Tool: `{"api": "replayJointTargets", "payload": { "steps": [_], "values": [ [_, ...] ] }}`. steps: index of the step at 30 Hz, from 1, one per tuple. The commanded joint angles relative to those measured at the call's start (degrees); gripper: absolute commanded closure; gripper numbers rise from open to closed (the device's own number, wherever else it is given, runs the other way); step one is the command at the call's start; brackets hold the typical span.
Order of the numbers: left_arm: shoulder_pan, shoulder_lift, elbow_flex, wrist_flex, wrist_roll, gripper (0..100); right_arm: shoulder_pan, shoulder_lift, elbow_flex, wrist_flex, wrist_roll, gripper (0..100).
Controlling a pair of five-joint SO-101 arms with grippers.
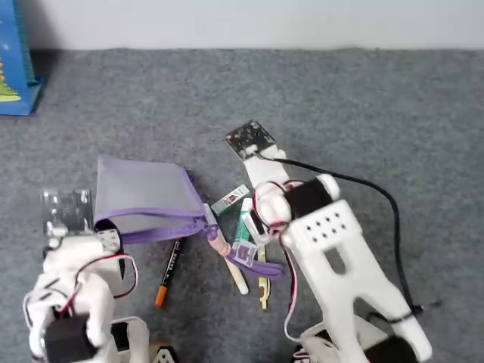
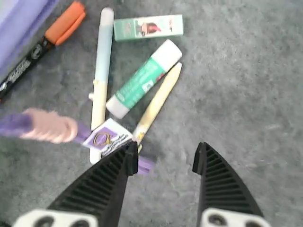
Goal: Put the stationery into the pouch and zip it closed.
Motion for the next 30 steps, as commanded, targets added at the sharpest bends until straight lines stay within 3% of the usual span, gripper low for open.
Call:
{"api": "replayJointTargets", "payload": {
  "steps": [1,10,22,28,30],
  "values": [
    [-0.44,7.65,-5.85,0.18,-0.44,99,0.75,4.18,-1.14,-4.44,-4.75,81.1],
    [-0.53,8.62,-6.11,3.87,-0.53,99,0.66,19.03,-1.23,-11.82,-9.76,81.2],
    [-4.04,8.62,-5.58,3.78,-0.88,99,-3.65,26.77,-1.41,-13.76,-9.76,81.3],
    [-4.04,8.62,-4.09,3.52,-0.88,99,-0.57,32.57,-2.90,-15.60,-9.14,97.7],
    [-4.04,8.62,-4.09,3.69,-0.88,99,-0.48,34.33,-3.78,-15.34,-6.95,99.0]
  ]
}}
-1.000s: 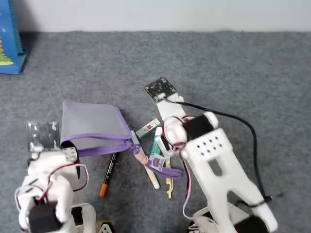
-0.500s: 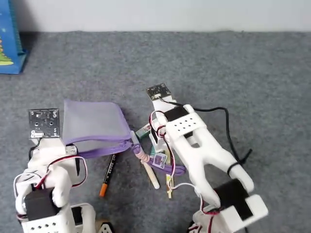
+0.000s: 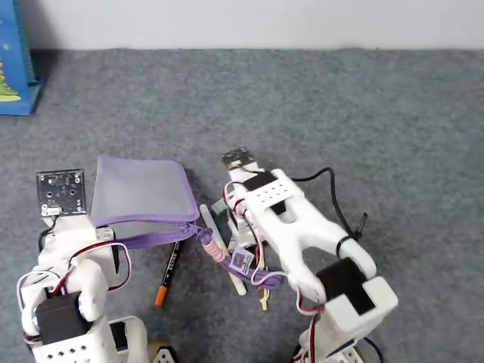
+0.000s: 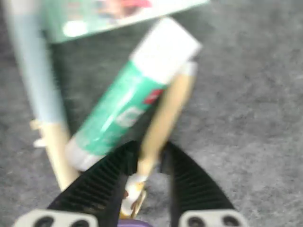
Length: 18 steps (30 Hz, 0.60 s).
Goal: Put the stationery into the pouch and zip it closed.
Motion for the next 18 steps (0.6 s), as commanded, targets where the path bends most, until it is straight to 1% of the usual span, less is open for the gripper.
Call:
{"api": "replayJointTargets", "payload": {
  "steps": [1,4,7,13,16,18],
  "values": [
    [-0.35,0.70,-1.36,0.09,-0.44,99,0.31,1.71,-3.25,0.04,3.16,98.7],
    [-0.35,0.70,-1.36,0.18,-0.44,99,0.13,1.63,-3.52,1.10,4.40,98.9],
    [-0.44,0.70,-1.36,0.18,-0.44,99,0.22,-2.42,-3.87,4.70,4.40,98.9],
    [-0.35,0.70,-1.63,0.09,-0.44,99,0.13,-19.56,-3.87,14.99,4.57,99.0],
    [-0.18,0.97,-2.07,-0.18,-0.44,99,0.13,-28.53,-3.87,20.00,7.12,99.0],
    [-0.18,1.14,-3.12,-0.09,-0.44,99,0.22,-33.89,-3.87,22.46,7.38,99.0]
  ]
}}
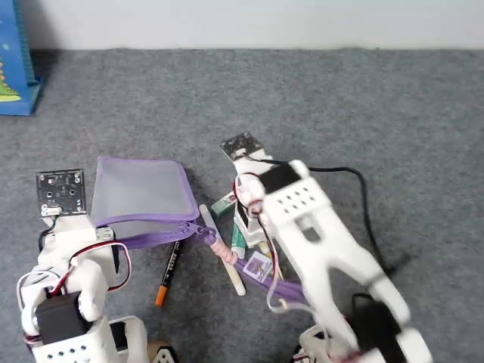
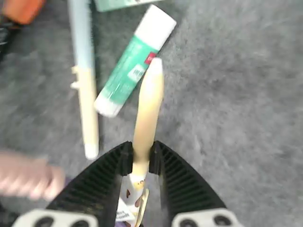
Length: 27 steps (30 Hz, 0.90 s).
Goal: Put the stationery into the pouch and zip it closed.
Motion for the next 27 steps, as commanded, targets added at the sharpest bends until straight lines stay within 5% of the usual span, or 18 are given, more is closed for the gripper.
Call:
{"api": "replayJointTargets", "payload": {
  "steps": [1,8,15,21,27],
  "values": [
    [-0.18,1.05,-3.91,0.09,-0.44,99,0.75,-12.18,-1.93,4.70,1.32,99.0],
    [-0.18,3.43,-12.62,3.60,0.44,99,0.92,-26.59,-2.02,6.02,1.41,99.0],
    [-0.18,20.57,-24.48,6.77,1.49,99,0.75,-33.89,-11.60,4.26,1.05,99.0],
    [-0.09,29.71,-30.73,6.68,1.23,99,-0.13,-36.09,-14.59,-7.87,0.88,99.0],
    [1.93,38.15,-37.14,8.35,1.58,99,-10.33,-36.35,-14.51,-18.59,-1.67,99.0]
  ]
}}
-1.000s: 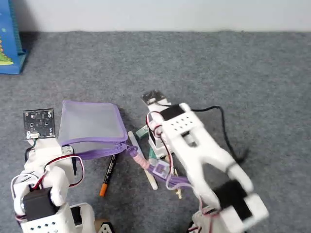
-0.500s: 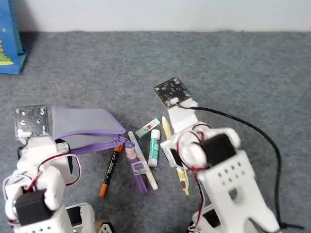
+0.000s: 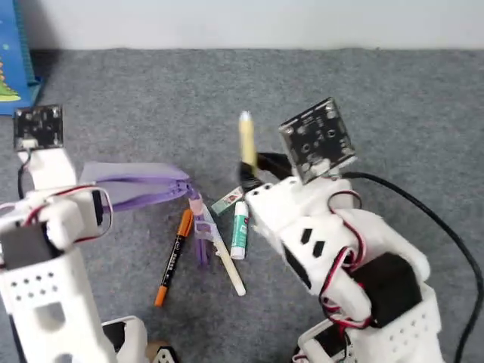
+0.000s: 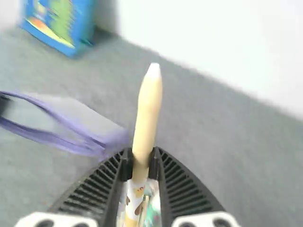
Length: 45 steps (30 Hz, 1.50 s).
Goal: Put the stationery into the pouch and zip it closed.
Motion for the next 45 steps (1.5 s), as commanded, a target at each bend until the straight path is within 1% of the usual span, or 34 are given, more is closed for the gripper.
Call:
{"api": "replayJointTargets", "payload": {
  "steps": [1,3,6,11,13,19,23,25,32,35,41,45],
  "values": [
    [1.67,5.80,-6.55,1.76,0.79,99,-6.37,-0.84,-2.90,-6.73,-3.87,99.0],
    [1.93,9.49,-9.54,2.46,1.76,99,-8.66,-0.57,-2.90,-10.24,-7.30,99.0],
    [2.02,14.86,-15.08,4.04,2.02,99,-9.63,-0.75,0.62,-18.59,-11.08,99.1],
    [2.02,23.03,-26.68,10.90,2.11,99,-9.89,-1.19,10.90,-32.66,-11.16,99.1],
    [1.93,24.70,-29.49,11.69,2.20,99,-9.98,-1.19,14.24,-36.97,-11.16,99.1],
    [2.02,24.88,-29.23,11.60,2.20,99,-10.07,-1.19,21.98,-50.95,-11.16,99.1],
    [2.02,24.88,-29.14,11.60,2.20,99,-10.07,-1.19,27.25,-62.20,-11.08,99.1],
    [2.20,24.79,-29.14,11.60,2.37,99,-10.07,-0.84,29.98,-67.21,-9.32,99.1],
    [6.95,24.79,-29.14,11.69,6.95,99,-13.41,-0.57,41.93,-85.41,0.97,99.1],
    [8.00,24.79,-29.14,11.69,7.91,99,-13.23,-0.57,44.84,-88.92,3.25,99.1],
    [8.09,24.79,-28.97,11.69,8.26,99,-12.35,-0.48,46.24,-89.36,3.16,99.1],
    [8.09,24.79,-28.79,11.69,8.26,99,-11.82,0.75,46.59,-91.47,3.08,99.1]
  ]
}}
